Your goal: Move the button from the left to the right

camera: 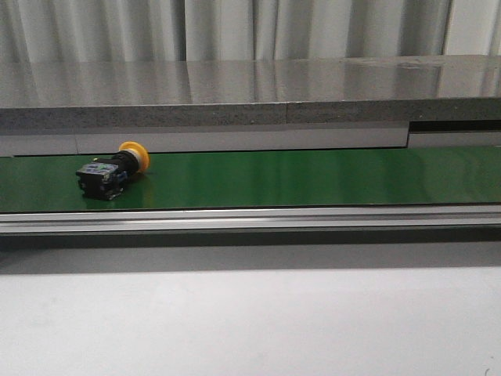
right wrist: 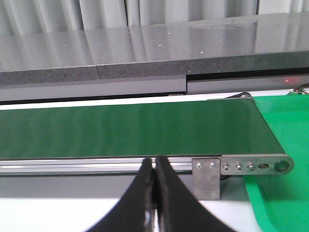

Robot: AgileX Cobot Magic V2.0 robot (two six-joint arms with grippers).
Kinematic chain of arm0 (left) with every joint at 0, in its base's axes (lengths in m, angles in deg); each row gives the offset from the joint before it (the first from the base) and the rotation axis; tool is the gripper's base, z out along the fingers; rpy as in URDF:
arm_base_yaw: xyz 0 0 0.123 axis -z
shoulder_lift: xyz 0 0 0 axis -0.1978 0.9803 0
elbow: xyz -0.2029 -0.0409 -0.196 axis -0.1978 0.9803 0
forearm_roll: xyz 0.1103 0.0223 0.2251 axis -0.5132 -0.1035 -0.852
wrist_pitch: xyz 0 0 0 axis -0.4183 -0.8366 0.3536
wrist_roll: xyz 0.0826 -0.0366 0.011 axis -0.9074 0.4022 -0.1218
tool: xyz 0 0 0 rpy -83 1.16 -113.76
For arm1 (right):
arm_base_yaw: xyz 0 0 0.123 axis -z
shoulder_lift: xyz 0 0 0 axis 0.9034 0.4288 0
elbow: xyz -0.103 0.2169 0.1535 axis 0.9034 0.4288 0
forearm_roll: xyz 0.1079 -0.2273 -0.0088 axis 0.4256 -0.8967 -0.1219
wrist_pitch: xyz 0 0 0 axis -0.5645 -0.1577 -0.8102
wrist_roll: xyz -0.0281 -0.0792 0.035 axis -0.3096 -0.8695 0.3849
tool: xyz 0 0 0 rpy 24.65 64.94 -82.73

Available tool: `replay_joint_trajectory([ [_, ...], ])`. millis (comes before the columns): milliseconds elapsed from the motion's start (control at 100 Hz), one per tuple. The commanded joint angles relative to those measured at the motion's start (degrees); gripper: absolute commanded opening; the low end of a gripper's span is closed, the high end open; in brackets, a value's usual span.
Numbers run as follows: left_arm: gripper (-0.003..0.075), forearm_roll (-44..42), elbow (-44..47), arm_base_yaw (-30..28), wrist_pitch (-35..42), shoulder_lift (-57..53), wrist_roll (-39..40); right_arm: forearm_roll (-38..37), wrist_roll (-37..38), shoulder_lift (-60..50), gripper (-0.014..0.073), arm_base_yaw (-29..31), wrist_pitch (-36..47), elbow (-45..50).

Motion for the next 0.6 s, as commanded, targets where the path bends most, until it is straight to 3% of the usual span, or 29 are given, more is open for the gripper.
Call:
replay_joint_trajectory([
  [0,0.0485,0.4,-1.6,0.6,4.6,0.2,0.0,-0.8,0.0,-1.1,-0.0067,-0.1,4.7,-0.8],
  [410,-0.0016,0.4,-1.6,0.6,4.5,0.2,0.0,-0.8,0.0,-1.1,-0.0067,-0.1,4.7,-0.8],
  [590,-0.0020,0.4,-1.6,0.6,4.5,0.2,0.0,-0.8,0.0,-1.1,-0.0067,-0.1,4.7,-0.8],
])
